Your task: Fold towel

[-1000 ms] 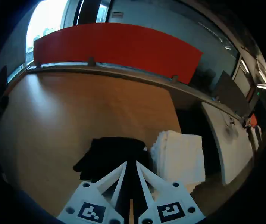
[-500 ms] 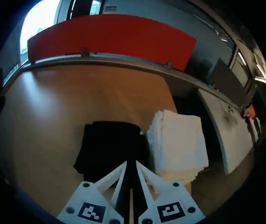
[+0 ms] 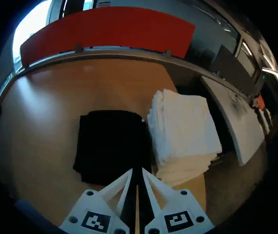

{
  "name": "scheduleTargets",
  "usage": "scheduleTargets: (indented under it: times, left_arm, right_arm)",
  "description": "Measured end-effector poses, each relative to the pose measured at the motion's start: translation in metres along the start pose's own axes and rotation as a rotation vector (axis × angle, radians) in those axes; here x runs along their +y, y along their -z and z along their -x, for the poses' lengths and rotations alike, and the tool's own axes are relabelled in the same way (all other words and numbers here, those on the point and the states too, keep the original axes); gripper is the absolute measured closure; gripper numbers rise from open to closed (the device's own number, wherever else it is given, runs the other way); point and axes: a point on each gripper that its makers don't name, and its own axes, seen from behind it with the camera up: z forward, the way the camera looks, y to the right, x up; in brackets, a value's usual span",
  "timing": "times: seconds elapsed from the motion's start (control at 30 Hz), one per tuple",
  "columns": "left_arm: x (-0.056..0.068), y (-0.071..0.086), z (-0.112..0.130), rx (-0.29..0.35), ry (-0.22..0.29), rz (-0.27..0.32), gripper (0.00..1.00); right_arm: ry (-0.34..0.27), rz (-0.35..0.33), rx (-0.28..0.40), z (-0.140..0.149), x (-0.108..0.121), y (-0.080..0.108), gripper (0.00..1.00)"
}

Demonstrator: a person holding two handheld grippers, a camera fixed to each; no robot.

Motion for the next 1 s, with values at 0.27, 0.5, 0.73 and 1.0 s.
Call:
scheduleTargets:
  times: [0.27,0.5,0.73,1.0]
  left_arm:
    - [0.002,0.000,0.000,-0.003,-0.004,0.000,0.06]
    - [0.004,0.001,0.001,-0.007,-0.005,0.000,0.06]
    - [0.003,0.002,0.002,-0.009,-0.005,-0.004,0.06]
    - [0.002,0.002,0.001,-0.011,-0.011,-0.006,0.06]
  right_arm:
    - [-0.020,0.016,-0.049,0.018,0.008,-0.008,0.99]
    - [-0.036,0.026,-0.091,0.030,0.010,-0.016,0.99]
    - [-0.042,0.037,-0.125,0.038,0.012,-0.022,0.99]
    - [-0.054,0.041,-0.159,0.049,0.011,-0.028,0.99]
